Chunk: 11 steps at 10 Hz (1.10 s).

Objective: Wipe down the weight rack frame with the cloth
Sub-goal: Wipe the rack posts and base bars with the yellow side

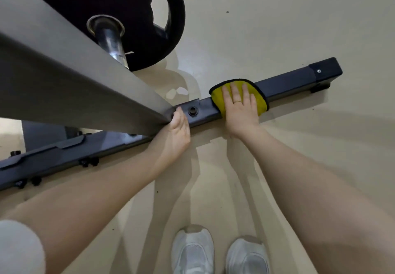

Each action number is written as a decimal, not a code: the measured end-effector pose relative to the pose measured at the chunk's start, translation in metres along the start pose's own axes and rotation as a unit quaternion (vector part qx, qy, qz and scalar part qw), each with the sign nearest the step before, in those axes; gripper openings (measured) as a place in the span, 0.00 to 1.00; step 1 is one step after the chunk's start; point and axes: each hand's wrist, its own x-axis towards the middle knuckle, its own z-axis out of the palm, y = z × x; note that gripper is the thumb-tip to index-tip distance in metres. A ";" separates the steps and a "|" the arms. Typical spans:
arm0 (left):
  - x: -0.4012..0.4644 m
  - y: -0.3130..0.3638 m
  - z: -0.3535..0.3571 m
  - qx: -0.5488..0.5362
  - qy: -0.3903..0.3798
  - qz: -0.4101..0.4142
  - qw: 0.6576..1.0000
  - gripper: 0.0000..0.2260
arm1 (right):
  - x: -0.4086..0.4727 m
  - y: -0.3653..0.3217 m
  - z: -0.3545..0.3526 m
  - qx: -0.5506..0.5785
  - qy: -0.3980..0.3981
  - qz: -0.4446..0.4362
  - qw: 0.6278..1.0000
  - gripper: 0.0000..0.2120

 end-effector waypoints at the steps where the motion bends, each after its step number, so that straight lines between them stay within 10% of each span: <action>1: 0.001 -0.001 -0.001 0.008 0.003 -0.007 1.000 0.19 | -0.016 -0.046 0.007 0.033 -0.019 -0.053 0.998 0.40; 4: 0.007 0.011 -0.030 -0.177 -0.093 -0.128 0.972 0.23 | 0.010 0.038 -0.004 0.081 0.026 0.035 0.996 0.28; 7: 0.026 0.023 -0.060 -0.315 -0.216 -0.302 0.873 0.37 | 0.042 -0.015 -0.003 0.048 0.029 -0.302 0.952 0.22; 8: 0.028 0.025 -0.066 -0.364 -0.206 -0.303 0.856 0.37 | 0.080 0.019 -0.019 0.006 -0.012 -0.198 0.980 0.18; 11: 0.048 0.018 -0.085 -0.456 -0.228 -0.381 0.772 0.33 | 0.059 -0.034 -0.022 0.126 -0.124 -0.402 0.898 0.19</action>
